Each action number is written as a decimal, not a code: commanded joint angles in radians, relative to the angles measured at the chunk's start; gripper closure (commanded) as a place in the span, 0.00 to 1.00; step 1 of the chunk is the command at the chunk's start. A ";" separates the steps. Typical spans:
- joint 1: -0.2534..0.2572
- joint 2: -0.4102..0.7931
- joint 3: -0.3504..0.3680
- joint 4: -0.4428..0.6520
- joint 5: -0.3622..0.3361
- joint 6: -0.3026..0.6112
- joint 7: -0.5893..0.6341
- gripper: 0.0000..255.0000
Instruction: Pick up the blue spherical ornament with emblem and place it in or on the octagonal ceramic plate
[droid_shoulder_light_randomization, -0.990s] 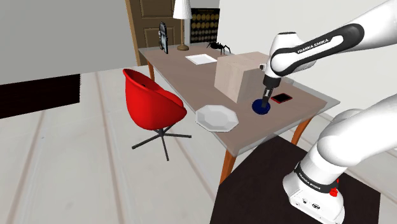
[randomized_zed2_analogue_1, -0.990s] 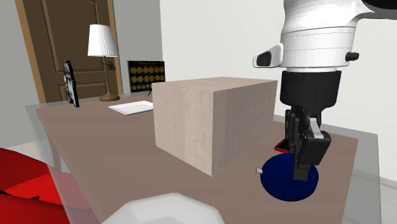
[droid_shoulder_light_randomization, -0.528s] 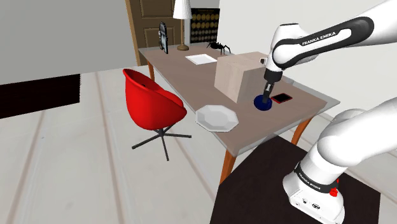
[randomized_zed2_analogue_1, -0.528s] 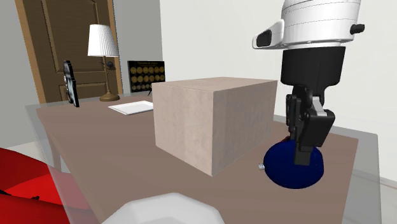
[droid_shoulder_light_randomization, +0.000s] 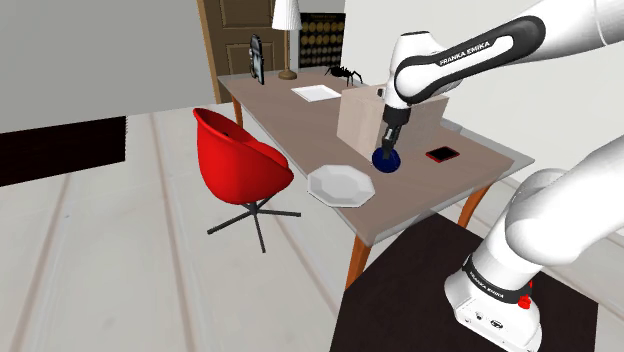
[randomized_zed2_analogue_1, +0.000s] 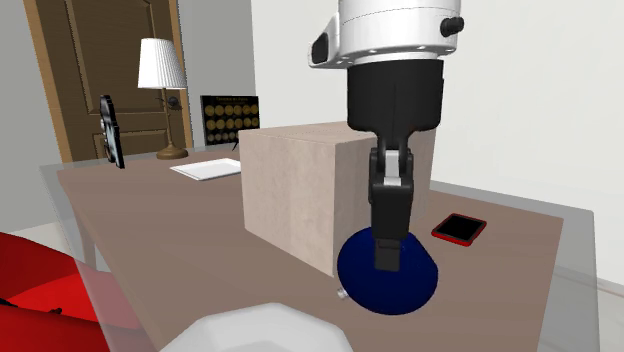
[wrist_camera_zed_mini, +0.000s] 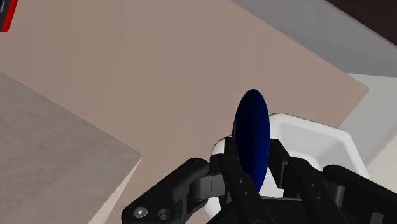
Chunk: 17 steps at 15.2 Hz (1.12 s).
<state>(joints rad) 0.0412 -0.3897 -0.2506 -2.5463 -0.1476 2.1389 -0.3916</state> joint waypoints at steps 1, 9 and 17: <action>0.028 0.038 0.029 0.035 0.025 0.000 0.039 1.00; 0.109 0.218 0.112 0.205 0.091 0.002 0.155 1.00; 0.109 0.277 0.109 0.151 0.096 0.115 0.152 1.00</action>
<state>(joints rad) 0.1492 -0.1218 -0.1420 -2.3895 -0.0524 2.2387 -0.2403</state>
